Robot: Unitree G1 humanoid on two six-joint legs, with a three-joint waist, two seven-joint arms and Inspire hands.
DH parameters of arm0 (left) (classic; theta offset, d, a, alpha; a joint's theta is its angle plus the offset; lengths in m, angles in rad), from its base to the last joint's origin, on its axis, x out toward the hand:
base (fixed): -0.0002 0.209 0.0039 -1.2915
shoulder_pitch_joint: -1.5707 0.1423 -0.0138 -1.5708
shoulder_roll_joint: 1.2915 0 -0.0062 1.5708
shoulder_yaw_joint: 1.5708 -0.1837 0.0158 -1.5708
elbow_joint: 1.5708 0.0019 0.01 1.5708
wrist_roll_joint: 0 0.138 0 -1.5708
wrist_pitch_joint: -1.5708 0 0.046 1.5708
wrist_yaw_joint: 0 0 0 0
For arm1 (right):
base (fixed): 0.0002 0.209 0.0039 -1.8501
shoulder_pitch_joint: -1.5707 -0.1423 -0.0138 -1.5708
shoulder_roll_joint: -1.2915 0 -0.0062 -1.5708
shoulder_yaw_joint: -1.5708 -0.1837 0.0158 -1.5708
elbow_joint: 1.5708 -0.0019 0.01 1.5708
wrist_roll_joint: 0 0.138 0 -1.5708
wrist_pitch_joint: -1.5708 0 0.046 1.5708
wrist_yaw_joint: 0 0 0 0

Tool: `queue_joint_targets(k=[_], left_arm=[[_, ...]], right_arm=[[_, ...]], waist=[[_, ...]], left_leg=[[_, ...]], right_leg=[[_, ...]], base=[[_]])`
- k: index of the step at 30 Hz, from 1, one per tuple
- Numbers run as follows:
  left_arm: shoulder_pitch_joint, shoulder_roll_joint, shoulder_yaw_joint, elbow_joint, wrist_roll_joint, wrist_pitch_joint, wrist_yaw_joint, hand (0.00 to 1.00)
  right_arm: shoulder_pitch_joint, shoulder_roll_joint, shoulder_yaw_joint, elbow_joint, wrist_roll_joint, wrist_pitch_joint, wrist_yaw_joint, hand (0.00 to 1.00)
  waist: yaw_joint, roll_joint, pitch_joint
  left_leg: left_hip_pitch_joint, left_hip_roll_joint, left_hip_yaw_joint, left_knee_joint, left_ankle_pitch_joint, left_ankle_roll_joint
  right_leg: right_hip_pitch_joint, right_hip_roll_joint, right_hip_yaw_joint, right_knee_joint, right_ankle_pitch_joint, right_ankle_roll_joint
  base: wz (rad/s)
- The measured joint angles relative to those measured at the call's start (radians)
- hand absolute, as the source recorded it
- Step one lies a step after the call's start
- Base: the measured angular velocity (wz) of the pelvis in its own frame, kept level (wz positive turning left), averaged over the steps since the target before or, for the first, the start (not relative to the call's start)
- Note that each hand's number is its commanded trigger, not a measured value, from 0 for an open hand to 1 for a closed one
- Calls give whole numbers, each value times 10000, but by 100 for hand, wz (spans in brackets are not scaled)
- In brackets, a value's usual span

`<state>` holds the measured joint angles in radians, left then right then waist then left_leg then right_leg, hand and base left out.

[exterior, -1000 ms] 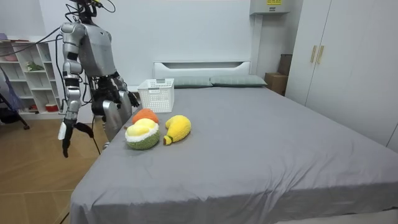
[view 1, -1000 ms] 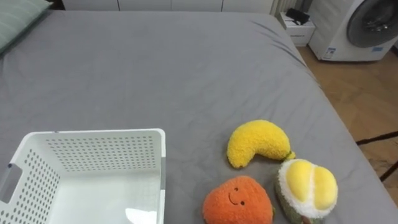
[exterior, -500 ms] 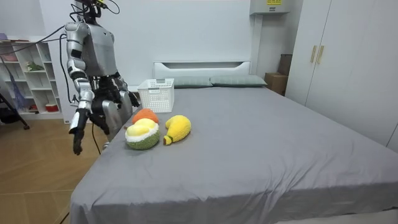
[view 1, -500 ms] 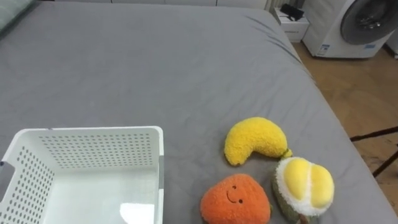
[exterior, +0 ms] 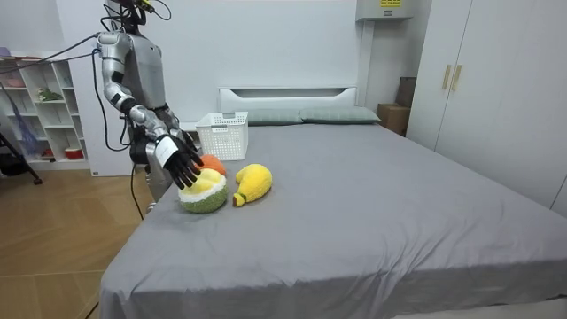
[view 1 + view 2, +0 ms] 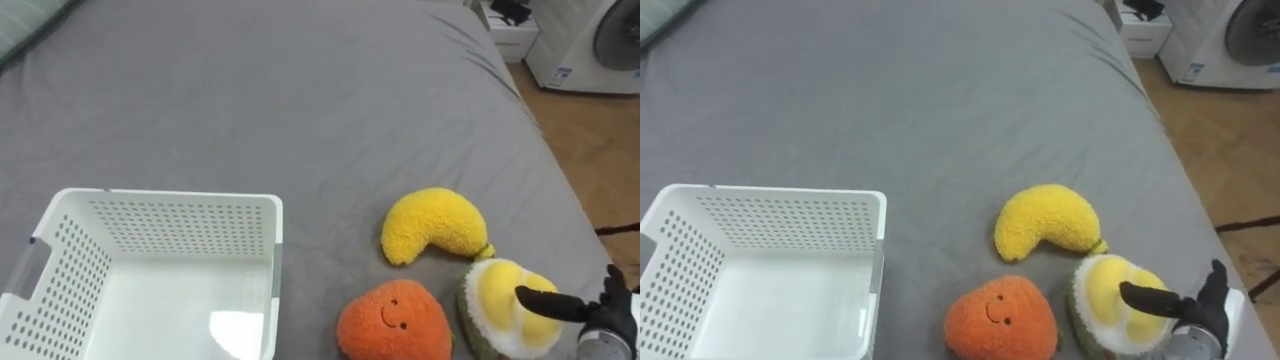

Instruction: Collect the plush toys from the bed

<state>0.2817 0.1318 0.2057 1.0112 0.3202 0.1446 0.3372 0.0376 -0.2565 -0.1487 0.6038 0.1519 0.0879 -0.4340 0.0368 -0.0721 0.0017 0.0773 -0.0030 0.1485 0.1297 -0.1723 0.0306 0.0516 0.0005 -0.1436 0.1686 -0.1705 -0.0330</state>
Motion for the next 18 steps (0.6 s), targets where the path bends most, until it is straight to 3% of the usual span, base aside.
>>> queue_joint_targets(k=[10, 18], left_arm=[[97, 36, -148, -96, 164, 91, 94, 0], [181, 24, -154, -96, 160, 93, 93, 0]], right_arm=[[-57, -10, 1223, -358, 2, 1, 406, 0], [-57, -4, 1353, -336, -8, 1, 466, 0]], waist=[[328, -87, -50], [315, -144, -31]], left_leg=[[-28, -13, -195, 59, 1, -1], [0, -12, -216, 61, -1, -4]], right_leg=[[64, -29, -241, -31, -1, 1], [158, -32, -255, -171, 0, 0]], base=[[5], [0]])
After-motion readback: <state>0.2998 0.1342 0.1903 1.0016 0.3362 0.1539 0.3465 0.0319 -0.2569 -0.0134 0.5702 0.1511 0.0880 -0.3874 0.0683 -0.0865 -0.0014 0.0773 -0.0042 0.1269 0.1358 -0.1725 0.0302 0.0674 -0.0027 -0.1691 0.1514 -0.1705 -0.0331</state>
